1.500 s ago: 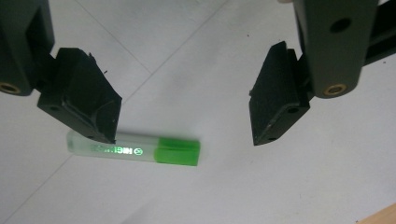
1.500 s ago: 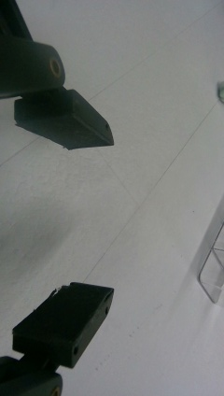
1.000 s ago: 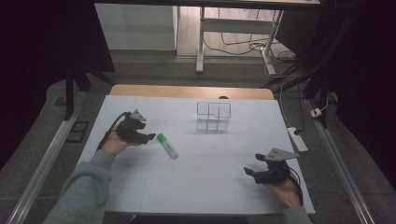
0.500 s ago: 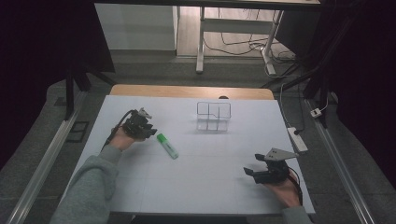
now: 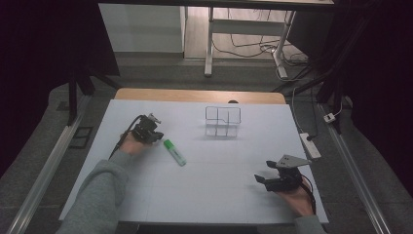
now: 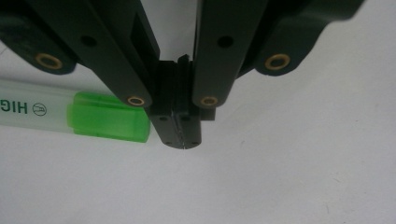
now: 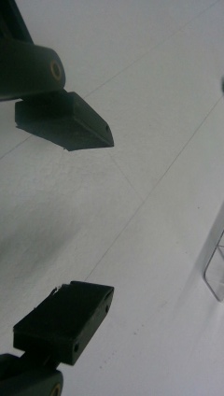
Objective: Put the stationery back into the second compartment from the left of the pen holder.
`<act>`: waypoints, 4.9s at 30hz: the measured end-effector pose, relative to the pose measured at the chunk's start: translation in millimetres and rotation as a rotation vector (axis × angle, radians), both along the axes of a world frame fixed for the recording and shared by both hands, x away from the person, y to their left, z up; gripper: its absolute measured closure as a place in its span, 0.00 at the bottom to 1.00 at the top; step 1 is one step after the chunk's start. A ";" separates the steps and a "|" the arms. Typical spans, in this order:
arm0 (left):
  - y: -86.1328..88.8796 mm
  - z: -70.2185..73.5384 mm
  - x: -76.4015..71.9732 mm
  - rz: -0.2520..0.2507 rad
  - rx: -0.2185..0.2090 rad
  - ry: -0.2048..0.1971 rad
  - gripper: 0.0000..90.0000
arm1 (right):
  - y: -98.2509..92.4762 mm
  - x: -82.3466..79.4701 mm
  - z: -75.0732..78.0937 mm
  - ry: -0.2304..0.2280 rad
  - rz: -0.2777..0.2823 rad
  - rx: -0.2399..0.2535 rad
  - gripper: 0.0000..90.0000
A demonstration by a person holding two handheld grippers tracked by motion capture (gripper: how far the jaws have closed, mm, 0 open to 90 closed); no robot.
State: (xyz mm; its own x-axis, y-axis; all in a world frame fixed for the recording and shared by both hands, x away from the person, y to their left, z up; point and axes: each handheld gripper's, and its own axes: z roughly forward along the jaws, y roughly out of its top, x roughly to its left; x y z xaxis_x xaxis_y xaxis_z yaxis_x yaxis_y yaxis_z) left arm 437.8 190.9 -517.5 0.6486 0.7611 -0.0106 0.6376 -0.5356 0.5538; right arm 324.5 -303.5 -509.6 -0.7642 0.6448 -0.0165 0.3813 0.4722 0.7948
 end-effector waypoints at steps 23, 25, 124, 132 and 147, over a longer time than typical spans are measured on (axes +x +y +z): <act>-6.0 -7.2 3.5 -0.065 -0.016 0.024 0.99 | 0.4 -1.1 -0.7 -0.003 0.001 -0.017 0.26; -6.3 -7.1 3.4 -0.070 -0.014 0.022 0.99 | 0.3 -1.3 -0.9 -0.003 -0.001 -0.015 0.26; -16.2 18.5 -102.3 -0.110 -0.086 -0.103 0.51 | 0.7 -3.2 -1.4 0.009 -0.007 -0.014 0.26; 3.1 10.2 -132.0 -0.065 -0.126 -0.123 0.38 | 1.0 -3.0 -1.7 0.009 -0.010 -0.016 0.26; 29.1 0.2 -165.7 -0.009 -0.152 -0.168 0.31 | 0.8 -1.7 -0.2 -0.001 -0.015 -0.006 0.26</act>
State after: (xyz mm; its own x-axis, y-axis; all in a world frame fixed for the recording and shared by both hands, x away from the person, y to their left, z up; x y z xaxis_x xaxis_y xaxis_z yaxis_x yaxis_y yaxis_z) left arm 272.0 220.0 -517.3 0.6574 0.7534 -0.0166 0.5255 -0.4425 0.7266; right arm 322.8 -302.7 -509.8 -0.7546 0.6558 -0.0215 0.3871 0.4714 0.7924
